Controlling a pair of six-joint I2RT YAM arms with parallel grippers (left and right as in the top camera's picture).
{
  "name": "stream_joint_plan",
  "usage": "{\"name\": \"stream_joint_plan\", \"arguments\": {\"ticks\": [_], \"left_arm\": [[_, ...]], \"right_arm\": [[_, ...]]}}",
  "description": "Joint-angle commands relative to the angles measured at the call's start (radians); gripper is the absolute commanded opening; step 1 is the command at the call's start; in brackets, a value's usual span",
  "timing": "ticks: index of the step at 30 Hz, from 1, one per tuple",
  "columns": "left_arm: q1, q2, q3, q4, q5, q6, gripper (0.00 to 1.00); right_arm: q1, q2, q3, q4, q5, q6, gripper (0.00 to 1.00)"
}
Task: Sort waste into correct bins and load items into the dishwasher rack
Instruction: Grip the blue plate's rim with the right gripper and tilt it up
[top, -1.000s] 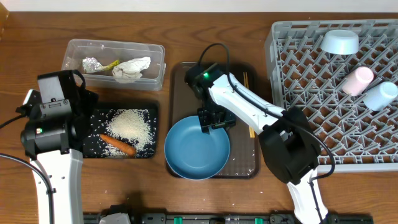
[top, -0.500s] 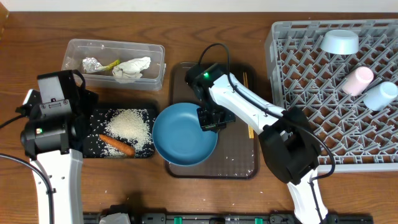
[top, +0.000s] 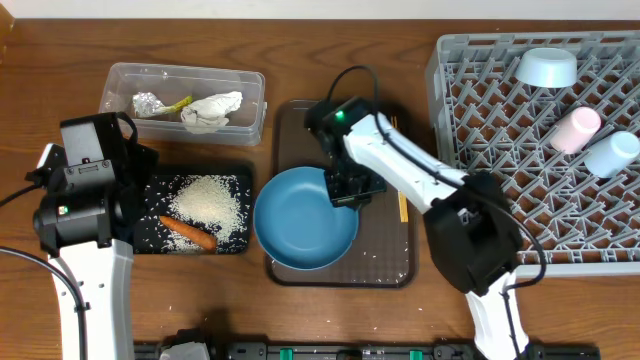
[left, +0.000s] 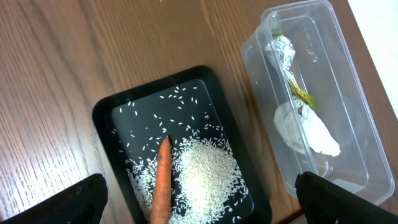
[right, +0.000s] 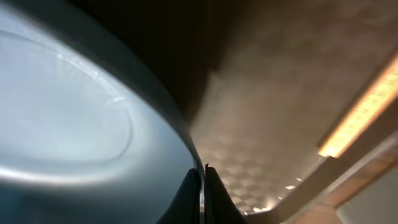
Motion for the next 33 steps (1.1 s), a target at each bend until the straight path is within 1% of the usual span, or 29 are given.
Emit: {"name": "stream_joint_plan", "arguments": {"ticks": [1,4,6,7,9,11,12,14,18,22,26,28,31,33], "left_arm": [[0.005,0.000,0.002,-0.005,-0.024,0.002,0.99],[0.005,0.000,0.002,-0.005,-0.024,0.002,0.99],[0.005,0.000,0.002,-0.005,-0.024,0.002,0.99],[0.005,0.000,0.002,-0.005,-0.024,0.002,0.99],[0.005,0.000,0.002,-0.005,-0.024,0.002,0.99],[0.005,0.000,0.002,-0.005,-0.024,0.002,0.99],[0.005,0.000,0.002,-0.005,-0.024,0.002,0.99],[0.005,0.000,0.002,-0.005,-0.024,0.002,0.99],[0.005,0.000,0.002,-0.005,-0.024,0.002,0.99],[0.005,0.000,0.002,-0.005,-0.024,0.002,0.99],[0.005,0.000,0.002,-0.005,-0.024,0.002,0.99],[0.005,0.000,0.002,-0.005,-0.024,0.002,0.99],[0.005,0.000,0.002,-0.005,-0.024,0.002,0.99],[0.005,0.000,0.002,-0.005,-0.024,0.002,0.99]], "right_arm": [[-0.035,-0.065,-0.002,-0.008,0.029,-0.055,0.03],[-0.048,-0.069,-0.002,-0.029,0.035,-0.075,0.04],[-0.049,-0.069,-0.002,-0.030,0.035,-0.076,0.08],[-0.048,-0.069,-0.002,-0.029,0.037,-0.076,0.15],[-0.045,-0.069,-0.002,-0.029,0.037,-0.083,0.38],[-0.039,-0.069,-0.003,-0.027,0.037,-0.086,0.57],[-0.035,-0.069,-0.005,-0.023,0.037,-0.086,0.63],[-0.027,-0.069,-0.014,-0.004,0.037,-0.086,0.69],[-0.011,-0.069,-0.078,0.072,0.036,-0.061,0.68],[0.000,-0.069,-0.180,0.190,0.024,-0.018,0.60],[0.004,-0.069,-0.256,0.285,0.006,0.008,0.55],[0.004,-0.069,-0.270,0.308,0.006,0.008,0.46],[0.004,-0.069,-0.270,0.319,0.006,0.009,0.24],[0.003,-0.071,-0.266,0.320,0.007,0.009,0.13]]}}
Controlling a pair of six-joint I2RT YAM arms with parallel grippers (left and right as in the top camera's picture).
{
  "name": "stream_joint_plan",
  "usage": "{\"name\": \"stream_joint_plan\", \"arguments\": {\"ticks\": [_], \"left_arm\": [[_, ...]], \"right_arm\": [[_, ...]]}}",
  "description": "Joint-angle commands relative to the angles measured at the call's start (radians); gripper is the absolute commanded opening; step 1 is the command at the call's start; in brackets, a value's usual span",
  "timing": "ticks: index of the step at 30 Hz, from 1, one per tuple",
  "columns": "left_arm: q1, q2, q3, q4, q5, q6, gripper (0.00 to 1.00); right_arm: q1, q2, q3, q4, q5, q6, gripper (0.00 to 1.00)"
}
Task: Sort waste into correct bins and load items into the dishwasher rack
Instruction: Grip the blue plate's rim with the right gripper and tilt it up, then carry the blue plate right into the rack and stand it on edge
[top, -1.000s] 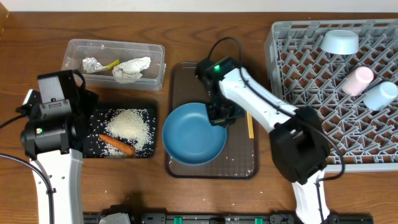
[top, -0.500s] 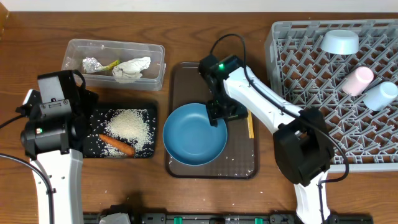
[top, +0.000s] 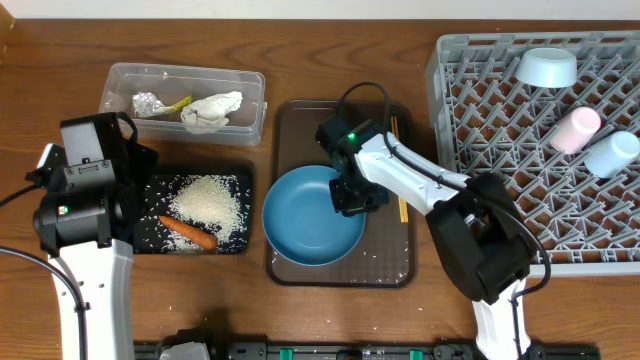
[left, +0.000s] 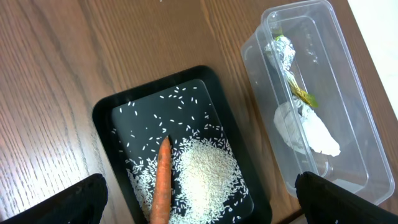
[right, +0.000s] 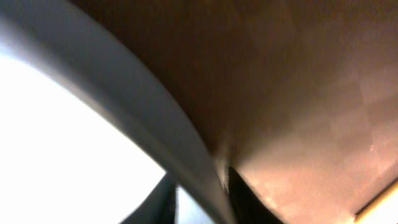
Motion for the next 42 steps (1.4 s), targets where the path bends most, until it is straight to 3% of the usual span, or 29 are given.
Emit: {"name": "stream_joint_plan", "arguments": {"ticks": [1,11,22,31,36,42], "left_arm": [[0.005,0.000,0.002,-0.006,-0.024,0.002,0.99],[0.005,0.000,0.002,-0.006,-0.024,0.002,0.99],[0.005,0.000,0.002,-0.006,-0.024,0.002,0.99],[0.005,0.000,0.002,-0.006,-0.024,0.002,0.99],[0.005,0.000,0.002,-0.006,-0.024,0.002,0.99],[0.005,0.000,0.002,-0.006,-0.024,0.002,0.99]], "right_arm": [[0.001,-0.015,-0.005,0.006,0.026,0.014,0.03],[-0.101,-0.207,0.061,-0.142,0.124,-0.007,0.01],[-0.384,-0.589,0.083,-0.386,0.373,0.054,0.01],[-0.490,-0.672,0.082,-0.649,0.824,0.394,0.01],[-0.514,-0.674,0.074,-0.639,0.941,0.433,0.01],[-0.523,-0.674,0.074,-0.637,1.242,0.459,0.01]]}}
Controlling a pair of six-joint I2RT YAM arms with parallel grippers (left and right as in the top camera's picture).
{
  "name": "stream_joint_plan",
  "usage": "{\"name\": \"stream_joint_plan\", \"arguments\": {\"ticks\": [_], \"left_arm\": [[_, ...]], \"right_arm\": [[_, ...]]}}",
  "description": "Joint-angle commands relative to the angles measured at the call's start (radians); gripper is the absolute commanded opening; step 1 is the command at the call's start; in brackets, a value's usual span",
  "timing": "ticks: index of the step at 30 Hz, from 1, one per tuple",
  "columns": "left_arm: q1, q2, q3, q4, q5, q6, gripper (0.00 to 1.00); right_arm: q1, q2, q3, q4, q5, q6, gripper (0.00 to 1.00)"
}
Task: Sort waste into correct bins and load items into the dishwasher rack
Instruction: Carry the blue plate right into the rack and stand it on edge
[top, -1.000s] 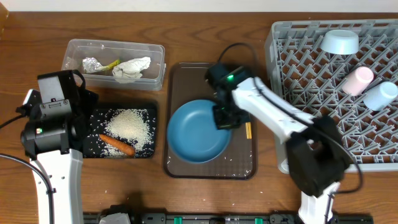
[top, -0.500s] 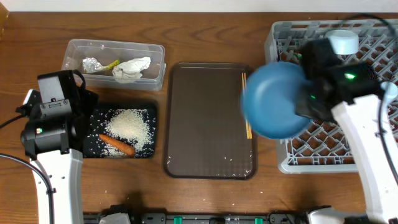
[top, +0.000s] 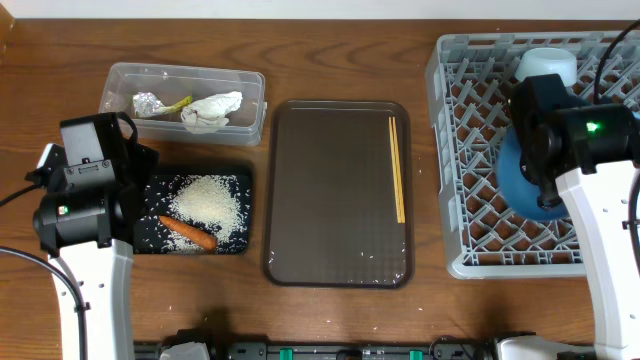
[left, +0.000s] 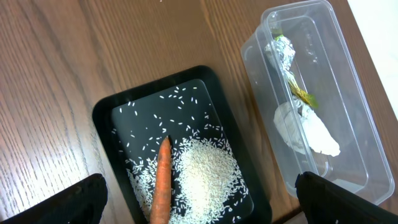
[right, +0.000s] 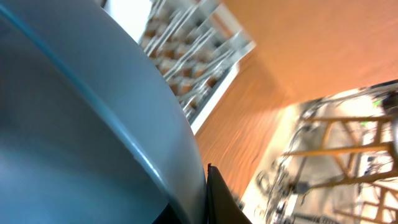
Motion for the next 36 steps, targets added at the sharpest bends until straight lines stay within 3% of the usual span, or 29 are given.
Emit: {"name": "stream_joint_plan", "arguments": {"ticks": [1,12,20,29,36], "left_arm": [[0.005,0.000,0.002,-0.005,-0.024,0.002,0.99],[0.005,0.000,0.002,-0.005,-0.024,0.002,0.99],[0.005,0.000,0.002,-0.005,-0.024,0.002,0.99],[0.005,0.000,0.002,-0.005,-0.024,0.002,0.99],[0.005,0.000,0.002,-0.005,-0.024,0.002,0.99]], "right_arm": [[-0.018,-0.015,0.001,0.004,0.286,0.057,0.01],[-0.111,0.016,-0.019,0.075,0.518,0.055,0.01],[-0.138,0.064,-0.131,0.188,0.620,0.053,0.01],[-0.134,0.090,-0.312,0.245,0.653,0.053,0.01],[-0.082,0.090,-0.348,0.284,0.628,0.053,0.01]]}}
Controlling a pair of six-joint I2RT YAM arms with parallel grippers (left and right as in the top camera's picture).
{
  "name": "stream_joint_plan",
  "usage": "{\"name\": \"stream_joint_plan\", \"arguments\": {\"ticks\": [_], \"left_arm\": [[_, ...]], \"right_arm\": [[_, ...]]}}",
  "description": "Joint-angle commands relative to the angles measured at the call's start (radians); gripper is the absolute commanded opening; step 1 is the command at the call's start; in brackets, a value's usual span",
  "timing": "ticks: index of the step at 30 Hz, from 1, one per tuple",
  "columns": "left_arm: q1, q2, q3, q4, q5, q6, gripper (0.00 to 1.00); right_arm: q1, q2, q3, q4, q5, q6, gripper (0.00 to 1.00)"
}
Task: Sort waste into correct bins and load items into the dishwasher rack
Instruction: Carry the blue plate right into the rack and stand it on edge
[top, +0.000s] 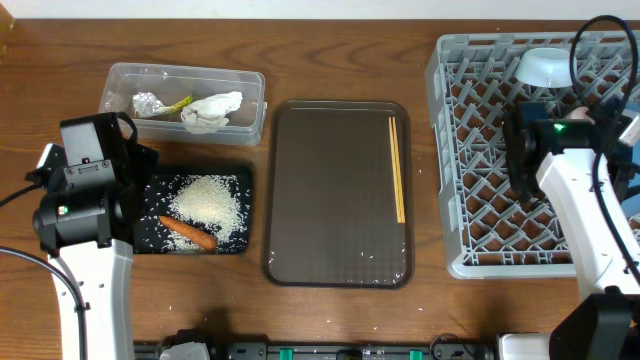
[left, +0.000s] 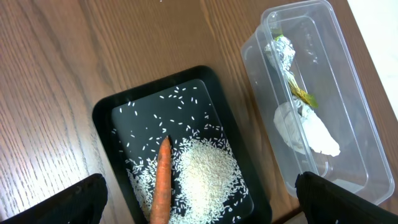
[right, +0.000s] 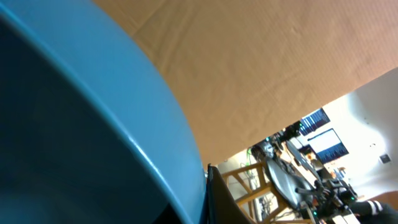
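Note:
The blue plate (right: 81, 124) fills the right wrist view, and my right gripper (right: 205, 186) is shut on its rim. From overhead only a blue sliver of the plate (top: 633, 170) shows at the right edge, over the grey dishwasher rack (top: 480, 150), behind the right arm (top: 560, 150). A pair of chopsticks (top: 397, 170) lies on the brown tray (top: 335, 200). My left gripper (left: 202, 205) hangs open above the black tray (left: 124, 112), which holds a carrot (left: 161, 180) and rice (left: 208, 171).
A clear bin (top: 185, 100) at the back left holds foil and crumpled paper. On the rack's far end sits a white bowl (top: 545, 66), with a pink cup (top: 585, 112) partly hidden by the right arm. A few rice grains lie on the brown tray.
My right arm has moved further right over the rack, and the plate now shows only at the frame's right edge, turned more on edge. The left arm has not moved.
My right gripper was at the blue plate's rim on the brown tray, the plate overhanging the tray's left edge. Then the plate lay further onto the tray. Then it was held over the rack, tray bare but for chopsticks. Now it is at the rack's right side.

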Motion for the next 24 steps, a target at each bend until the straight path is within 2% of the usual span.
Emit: {"name": "stream_joint_plan", "arguments": {"ticks": [1,8,19,24], "left_arm": [[0.005,0.000,0.002,-0.006,-0.024,0.002,0.99],[0.005,0.000,0.002,-0.006,-0.024,0.002,0.99],[0.005,0.000,0.002,-0.006,-0.024,0.002,0.99],[0.005,0.000,0.002,-0.006,-0.024,0.002,0.99]], "right_arm": [[0.032,-0.002,-0.015,0.014,0.039,0.022,0.01],[0.035,-0.002,-0.098,0.067,0.000,0.026,0.01],[0.035,-0.002,-0.102,0.093,0.050,0.021,0.01],[0.036,-0.002,-0.100,0.158,0.115,-0.103,0.01]]}}
